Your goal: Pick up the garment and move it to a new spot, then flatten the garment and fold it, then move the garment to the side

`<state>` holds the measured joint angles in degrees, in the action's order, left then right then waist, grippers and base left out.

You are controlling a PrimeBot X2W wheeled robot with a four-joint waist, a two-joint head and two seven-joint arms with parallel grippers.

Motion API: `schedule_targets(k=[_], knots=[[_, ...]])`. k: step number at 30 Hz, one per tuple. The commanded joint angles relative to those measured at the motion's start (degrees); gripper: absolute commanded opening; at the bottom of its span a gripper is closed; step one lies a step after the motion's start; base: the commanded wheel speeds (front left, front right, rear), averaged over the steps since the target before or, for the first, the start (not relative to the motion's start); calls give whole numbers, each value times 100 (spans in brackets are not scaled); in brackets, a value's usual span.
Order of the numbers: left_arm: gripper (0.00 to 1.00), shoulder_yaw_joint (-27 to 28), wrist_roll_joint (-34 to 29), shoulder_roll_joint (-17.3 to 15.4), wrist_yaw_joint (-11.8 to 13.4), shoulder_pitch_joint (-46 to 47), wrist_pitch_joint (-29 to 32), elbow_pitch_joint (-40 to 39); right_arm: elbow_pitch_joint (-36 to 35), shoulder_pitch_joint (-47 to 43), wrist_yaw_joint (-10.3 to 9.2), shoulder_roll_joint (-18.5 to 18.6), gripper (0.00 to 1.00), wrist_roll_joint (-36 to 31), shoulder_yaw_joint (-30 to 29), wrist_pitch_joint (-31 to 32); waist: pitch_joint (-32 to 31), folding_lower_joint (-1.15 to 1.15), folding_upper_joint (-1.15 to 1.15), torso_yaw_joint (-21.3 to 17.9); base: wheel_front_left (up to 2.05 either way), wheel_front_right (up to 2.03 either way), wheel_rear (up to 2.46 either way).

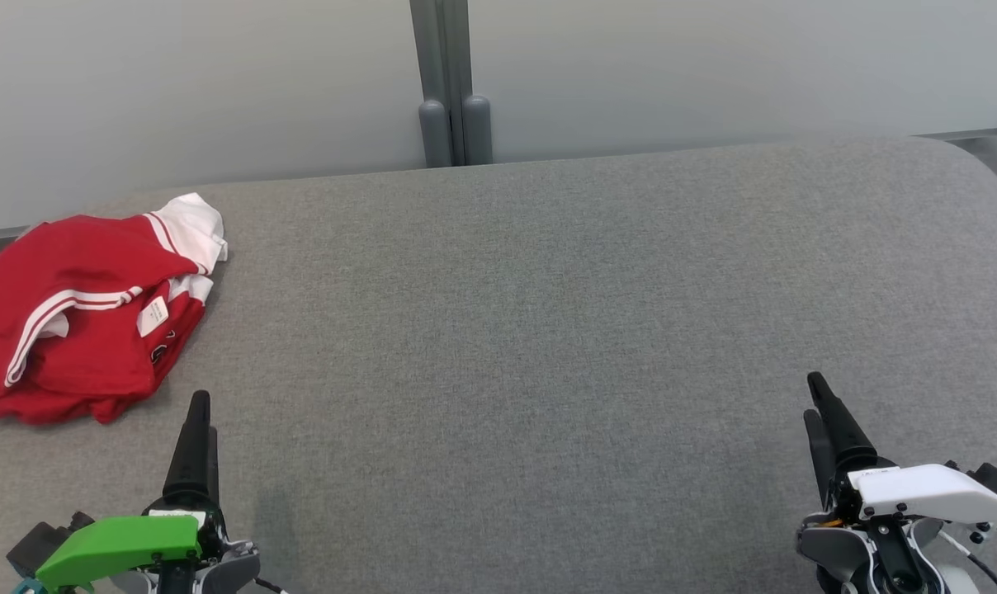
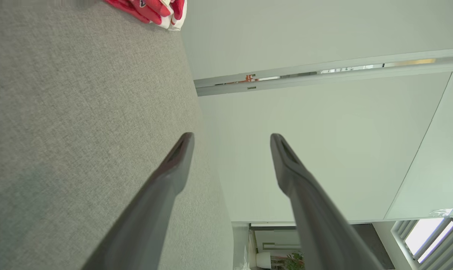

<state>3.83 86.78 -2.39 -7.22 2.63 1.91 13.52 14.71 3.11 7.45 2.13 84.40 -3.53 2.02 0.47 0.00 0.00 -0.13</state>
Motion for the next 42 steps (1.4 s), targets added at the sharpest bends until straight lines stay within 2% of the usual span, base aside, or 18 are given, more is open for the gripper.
schedule_targets(k=[1, 16, 21, 29, 42], knots=[[100, 33, -248, -42, -12, 48, -58, -124, -143, 105, 2, 35, 100, -237, -15, -68, 4, 0, 0, 0, 0, 0, 0], [100, 267, -2224, -27, 0, 21, -402, -604, -428, 66, 2, 47, 100, -2119, 294, -411, 23, 0, 0, -4, 0, 0, 0], [100, 69, -2981, -30, 58, -67, -507, -792, -422, 65, 3, 49, 100, -2735, 425, -517, 22, 0, 0, -10, 0, 0, 0], [100, -240, -3823, -35, 126, -168, -662, -886, -489, 17, 3, 54, 100, -3652, 646, -671, 1, 0, 0, -16, 0, 0, 0], [100, -500, -4874, -43, 264, -259, -886, -1033, -513, -8, 3, 62, 100, -4758, 903, -899, -22, 0, 0, -33, 0, 0, 0]])
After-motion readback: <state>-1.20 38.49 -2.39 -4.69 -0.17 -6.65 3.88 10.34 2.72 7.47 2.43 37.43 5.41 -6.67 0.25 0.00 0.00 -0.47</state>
